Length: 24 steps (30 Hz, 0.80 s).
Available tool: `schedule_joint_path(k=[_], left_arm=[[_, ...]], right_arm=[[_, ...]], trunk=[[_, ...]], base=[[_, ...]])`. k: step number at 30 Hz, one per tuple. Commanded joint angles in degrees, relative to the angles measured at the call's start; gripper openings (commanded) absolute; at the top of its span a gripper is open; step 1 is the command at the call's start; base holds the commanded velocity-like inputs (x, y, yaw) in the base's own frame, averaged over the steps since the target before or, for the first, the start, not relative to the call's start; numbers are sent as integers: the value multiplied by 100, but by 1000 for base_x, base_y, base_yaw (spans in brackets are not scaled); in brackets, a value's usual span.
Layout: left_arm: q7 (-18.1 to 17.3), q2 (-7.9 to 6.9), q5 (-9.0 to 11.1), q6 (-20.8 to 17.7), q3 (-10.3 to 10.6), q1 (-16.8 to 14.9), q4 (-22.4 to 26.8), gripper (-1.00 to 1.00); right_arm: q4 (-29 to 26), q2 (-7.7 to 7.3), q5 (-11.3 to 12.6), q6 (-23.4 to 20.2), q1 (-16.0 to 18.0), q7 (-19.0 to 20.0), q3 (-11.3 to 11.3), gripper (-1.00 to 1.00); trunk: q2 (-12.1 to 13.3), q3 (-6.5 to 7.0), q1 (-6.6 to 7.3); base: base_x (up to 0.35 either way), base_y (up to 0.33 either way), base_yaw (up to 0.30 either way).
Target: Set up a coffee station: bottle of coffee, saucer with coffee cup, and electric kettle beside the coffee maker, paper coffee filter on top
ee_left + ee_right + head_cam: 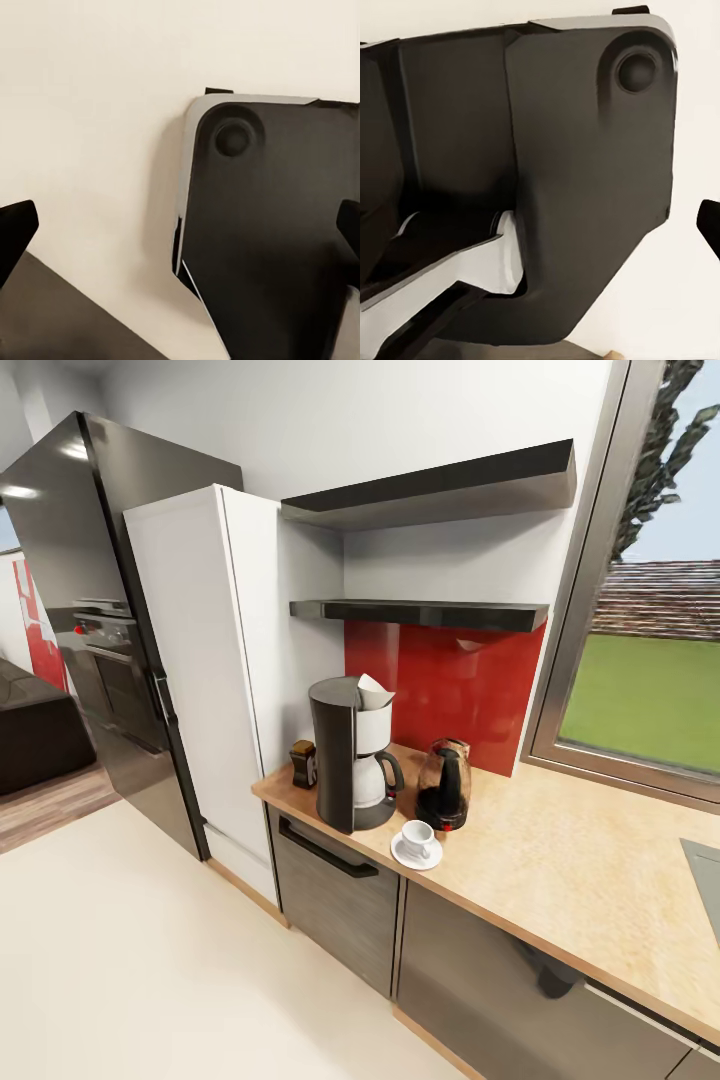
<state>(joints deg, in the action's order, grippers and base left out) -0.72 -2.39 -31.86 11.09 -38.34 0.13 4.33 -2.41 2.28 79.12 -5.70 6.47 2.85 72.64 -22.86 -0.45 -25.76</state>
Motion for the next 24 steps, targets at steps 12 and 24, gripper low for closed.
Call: schedule_joint_path(k=[12,24], left_arm=[[-8,27,-57,16,-71,1,-9,100],[-8,22,-57,16,-62,-2,3,100]], right_arm=[[63,140,-181,-53,5,44,-369,100],[82,127,-7347,-38,5,37,-6483,100]], trunk=[[-6,-5,-3],[-6,-5,-3]], base=[[0,0,0],[0,0,0]])
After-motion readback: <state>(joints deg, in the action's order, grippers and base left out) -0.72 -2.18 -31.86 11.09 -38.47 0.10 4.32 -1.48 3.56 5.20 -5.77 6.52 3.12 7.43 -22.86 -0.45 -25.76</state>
